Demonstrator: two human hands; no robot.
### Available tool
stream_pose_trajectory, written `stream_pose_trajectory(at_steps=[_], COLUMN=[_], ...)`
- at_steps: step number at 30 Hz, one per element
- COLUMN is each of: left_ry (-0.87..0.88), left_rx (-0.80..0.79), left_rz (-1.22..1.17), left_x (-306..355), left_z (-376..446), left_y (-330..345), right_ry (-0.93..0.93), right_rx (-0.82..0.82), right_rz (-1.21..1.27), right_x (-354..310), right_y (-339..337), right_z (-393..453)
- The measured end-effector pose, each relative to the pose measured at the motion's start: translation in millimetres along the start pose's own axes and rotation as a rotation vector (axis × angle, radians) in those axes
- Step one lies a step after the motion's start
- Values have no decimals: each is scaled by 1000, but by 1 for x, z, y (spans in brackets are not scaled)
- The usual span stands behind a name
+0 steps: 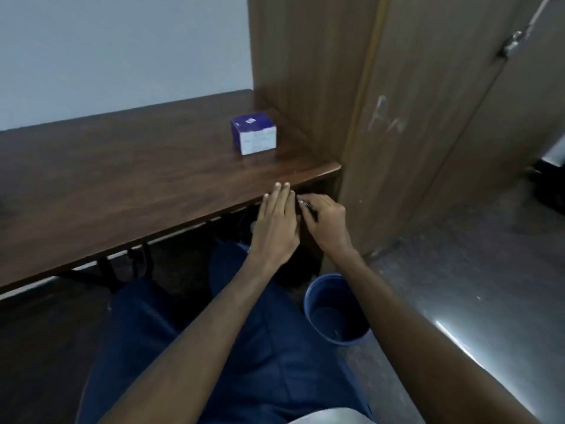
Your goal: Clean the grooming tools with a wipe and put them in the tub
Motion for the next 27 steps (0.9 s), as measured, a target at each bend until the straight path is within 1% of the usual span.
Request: stream_pose_trajectory(at_steps=[2,5,9,11,16,22,24,27], left_ry=[78,126,174,188,147,118,96,63], left_rx=[-112,-307,-565,-654,-705,-739,-762,-750], left_rz=[5,14,12,6,-76,-57,-49,-44], left_x=[33,68,82,81,79,73,72,72], left_z=[-3,-10,-29,-31,-27,-26,-24,-19], left_y=[33,84,140,157,173,192,192,192], right_ry=[141,374,567,642,783,820,813,781], right_rx=[-48,-128,-282,-338,-451,-469,-471,-443], right_rz=[-79,-196,-263,-282,-272,-318,-321,-330], right_x=[35,94,141,155,170,170,168,175], right_y=[-18,-34,-35,-29,-13,-8,-6,0], right_z=[-36,-93,-154,-174,-204,-211,-212,-213])
Point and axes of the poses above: each hand's wrist, its own z-axis towards the middle knuckle, its own y-axis out of the palm, x = y × z, the point moved 3 cm from there along z, towards the middle knuckle, and after that the axes turned 2 degrees about x, right-handed, at the moved point
